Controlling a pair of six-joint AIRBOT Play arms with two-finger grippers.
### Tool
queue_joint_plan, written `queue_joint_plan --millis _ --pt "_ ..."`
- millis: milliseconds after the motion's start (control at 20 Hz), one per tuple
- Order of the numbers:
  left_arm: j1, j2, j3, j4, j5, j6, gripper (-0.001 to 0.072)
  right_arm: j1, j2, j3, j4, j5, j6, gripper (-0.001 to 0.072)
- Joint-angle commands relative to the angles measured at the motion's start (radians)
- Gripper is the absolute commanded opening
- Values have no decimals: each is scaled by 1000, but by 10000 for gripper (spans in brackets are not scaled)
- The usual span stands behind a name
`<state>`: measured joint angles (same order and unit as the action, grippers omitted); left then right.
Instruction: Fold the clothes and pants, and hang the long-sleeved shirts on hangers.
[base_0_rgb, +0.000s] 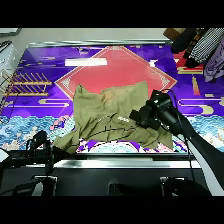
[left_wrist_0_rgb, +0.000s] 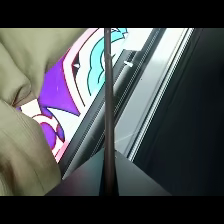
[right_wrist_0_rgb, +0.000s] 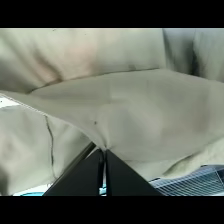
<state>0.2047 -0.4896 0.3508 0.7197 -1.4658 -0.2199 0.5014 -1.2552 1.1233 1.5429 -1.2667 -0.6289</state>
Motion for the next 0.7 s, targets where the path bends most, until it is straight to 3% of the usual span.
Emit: queue_joint_plan --millis 0,650 --pt "-46 -36 -3 -37 39 20 19 0 61 1 42 12 -27 34" --pt "-238 -196 0 -164 185 101 18 1 292 1 265 61 -212 34"
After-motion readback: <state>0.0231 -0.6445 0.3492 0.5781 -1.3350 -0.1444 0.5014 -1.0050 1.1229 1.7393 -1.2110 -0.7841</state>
